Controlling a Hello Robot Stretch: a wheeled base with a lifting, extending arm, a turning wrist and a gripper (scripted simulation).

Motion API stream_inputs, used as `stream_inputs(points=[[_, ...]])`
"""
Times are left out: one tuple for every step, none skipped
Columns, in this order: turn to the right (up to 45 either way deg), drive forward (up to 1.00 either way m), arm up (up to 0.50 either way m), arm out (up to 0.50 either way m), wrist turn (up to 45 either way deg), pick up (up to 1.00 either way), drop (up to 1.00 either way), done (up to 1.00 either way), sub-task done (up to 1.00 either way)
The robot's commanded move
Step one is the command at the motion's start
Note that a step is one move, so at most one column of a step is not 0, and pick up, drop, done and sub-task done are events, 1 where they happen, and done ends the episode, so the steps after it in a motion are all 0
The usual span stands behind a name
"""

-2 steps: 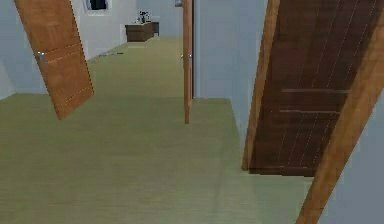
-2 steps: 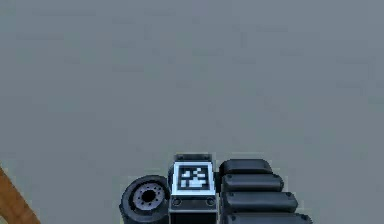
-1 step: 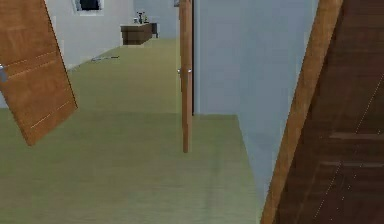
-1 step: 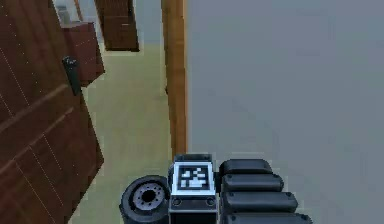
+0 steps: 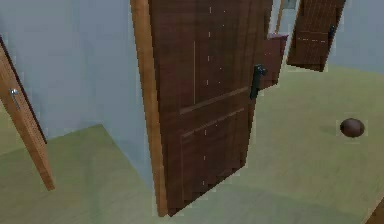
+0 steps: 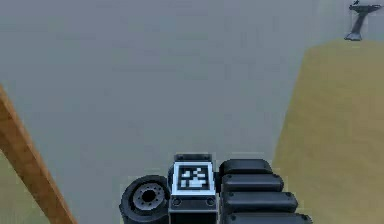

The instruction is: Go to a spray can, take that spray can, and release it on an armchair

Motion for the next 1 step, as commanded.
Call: stream_inputs(points=[[0.0,0.45,0.00,0.00,0.0,0.00,0.00,0.00,0.00]])
